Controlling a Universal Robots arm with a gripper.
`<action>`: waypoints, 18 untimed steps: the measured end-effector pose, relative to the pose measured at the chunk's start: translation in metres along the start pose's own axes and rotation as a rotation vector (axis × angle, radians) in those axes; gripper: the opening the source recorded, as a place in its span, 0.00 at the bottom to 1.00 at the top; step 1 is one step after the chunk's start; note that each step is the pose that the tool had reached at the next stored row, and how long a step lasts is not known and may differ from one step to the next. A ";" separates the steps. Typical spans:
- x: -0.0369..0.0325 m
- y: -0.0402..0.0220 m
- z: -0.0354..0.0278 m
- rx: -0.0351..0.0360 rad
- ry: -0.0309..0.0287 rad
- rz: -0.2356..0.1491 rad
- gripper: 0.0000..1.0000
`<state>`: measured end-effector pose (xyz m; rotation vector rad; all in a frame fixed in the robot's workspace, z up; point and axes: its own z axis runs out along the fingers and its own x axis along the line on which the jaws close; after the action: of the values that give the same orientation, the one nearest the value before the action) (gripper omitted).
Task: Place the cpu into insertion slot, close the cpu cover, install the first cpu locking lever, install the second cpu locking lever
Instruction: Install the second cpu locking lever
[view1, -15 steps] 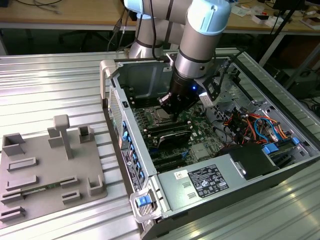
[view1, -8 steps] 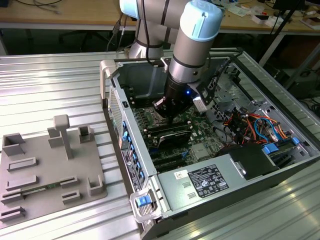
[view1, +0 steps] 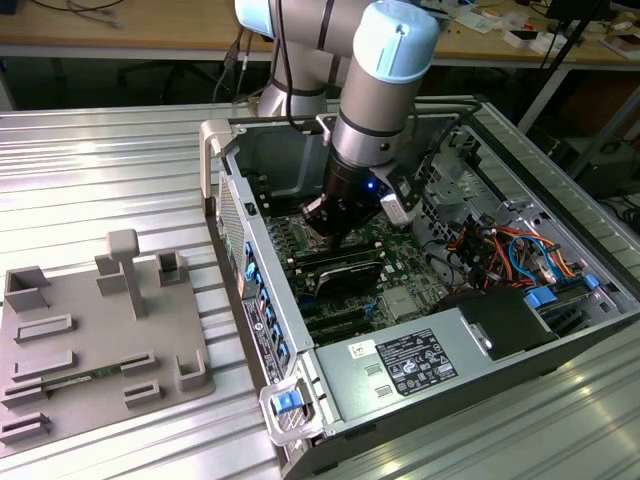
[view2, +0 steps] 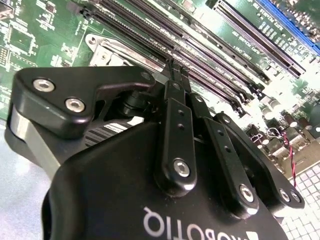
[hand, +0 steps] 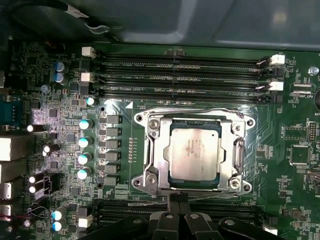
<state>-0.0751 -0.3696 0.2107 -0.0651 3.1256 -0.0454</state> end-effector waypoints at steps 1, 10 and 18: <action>0.0010 0.0002 0.0000 0.0000 0.0000 0.000 0.11; 0.0100 0.0031 -0.0001 0.0000 0.0000 0.000 0.11; 0.0221 0.0051 0.0007 0.0000 0.0001 0.000 0.11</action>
<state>-0.0974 -0.3655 0.2096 -0.0652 3.1257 -0.0455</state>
